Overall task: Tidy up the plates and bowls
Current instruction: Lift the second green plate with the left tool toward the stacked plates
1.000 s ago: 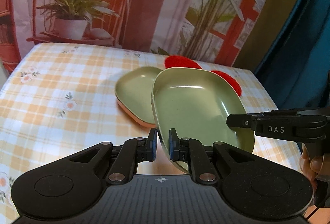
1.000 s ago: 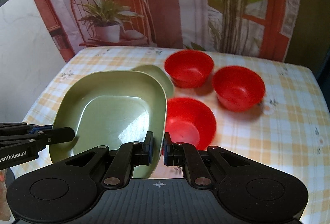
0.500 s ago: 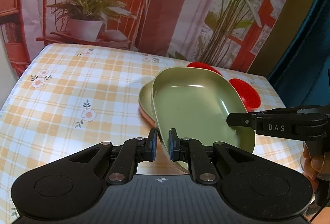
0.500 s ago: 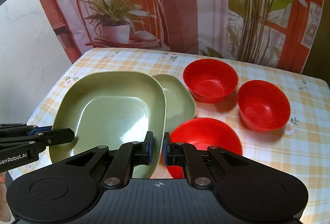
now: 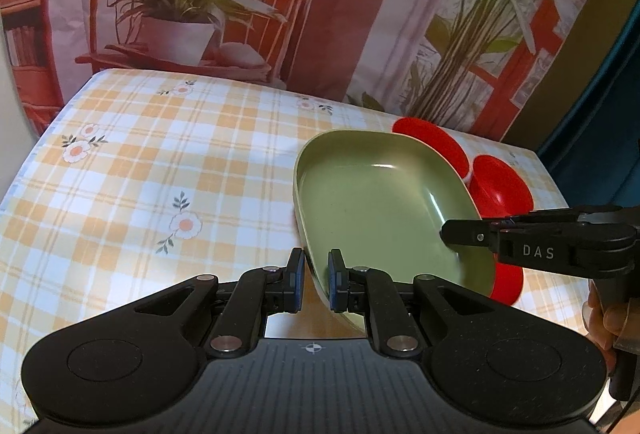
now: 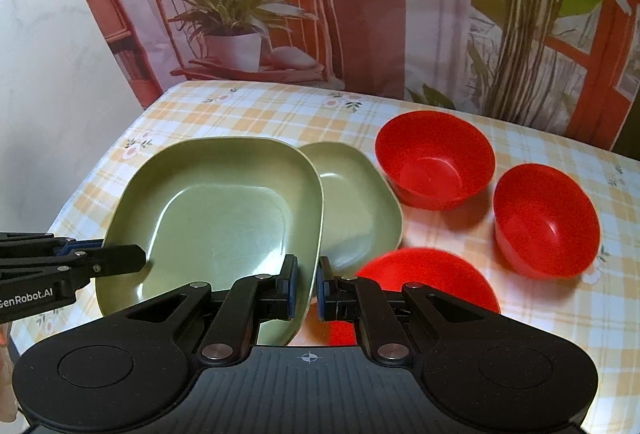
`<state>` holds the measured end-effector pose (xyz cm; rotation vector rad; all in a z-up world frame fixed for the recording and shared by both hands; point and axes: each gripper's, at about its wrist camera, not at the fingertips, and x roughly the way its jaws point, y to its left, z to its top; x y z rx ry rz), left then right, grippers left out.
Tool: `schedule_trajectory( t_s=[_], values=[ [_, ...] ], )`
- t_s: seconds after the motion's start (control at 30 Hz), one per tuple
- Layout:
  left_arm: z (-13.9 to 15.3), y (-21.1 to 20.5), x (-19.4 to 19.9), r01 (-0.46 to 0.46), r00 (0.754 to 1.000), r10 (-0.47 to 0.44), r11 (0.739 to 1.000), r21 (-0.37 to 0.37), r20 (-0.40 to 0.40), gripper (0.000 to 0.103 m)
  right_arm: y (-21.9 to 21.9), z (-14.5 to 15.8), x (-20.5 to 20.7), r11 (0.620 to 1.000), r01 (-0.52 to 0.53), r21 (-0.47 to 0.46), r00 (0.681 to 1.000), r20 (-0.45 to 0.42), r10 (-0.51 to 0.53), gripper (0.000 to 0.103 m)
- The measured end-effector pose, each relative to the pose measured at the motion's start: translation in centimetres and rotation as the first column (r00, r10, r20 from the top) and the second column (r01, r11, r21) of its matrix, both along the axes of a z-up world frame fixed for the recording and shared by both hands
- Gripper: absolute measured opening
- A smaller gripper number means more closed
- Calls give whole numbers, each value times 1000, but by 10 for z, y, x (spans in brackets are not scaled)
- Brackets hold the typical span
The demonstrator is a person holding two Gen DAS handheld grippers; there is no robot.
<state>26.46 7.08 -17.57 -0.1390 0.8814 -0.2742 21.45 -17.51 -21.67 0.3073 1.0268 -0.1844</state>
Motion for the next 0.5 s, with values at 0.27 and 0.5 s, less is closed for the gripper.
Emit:
schedule_trajectory(
  t_s=[0.27, 0.5],
  values=[
    [-2, -18, 31, -2, 1000, 2, 1000, -8, 3, 15, -30, 2, 38, 995, -53, -82, 998, 16, 55, 9],
    [-17, -29, 39, -16, 999, 16, 1000, -8, -34, 18, -35, -9, 62, 957, -217, -192, 974, 15, 224, 9]
  ],
)
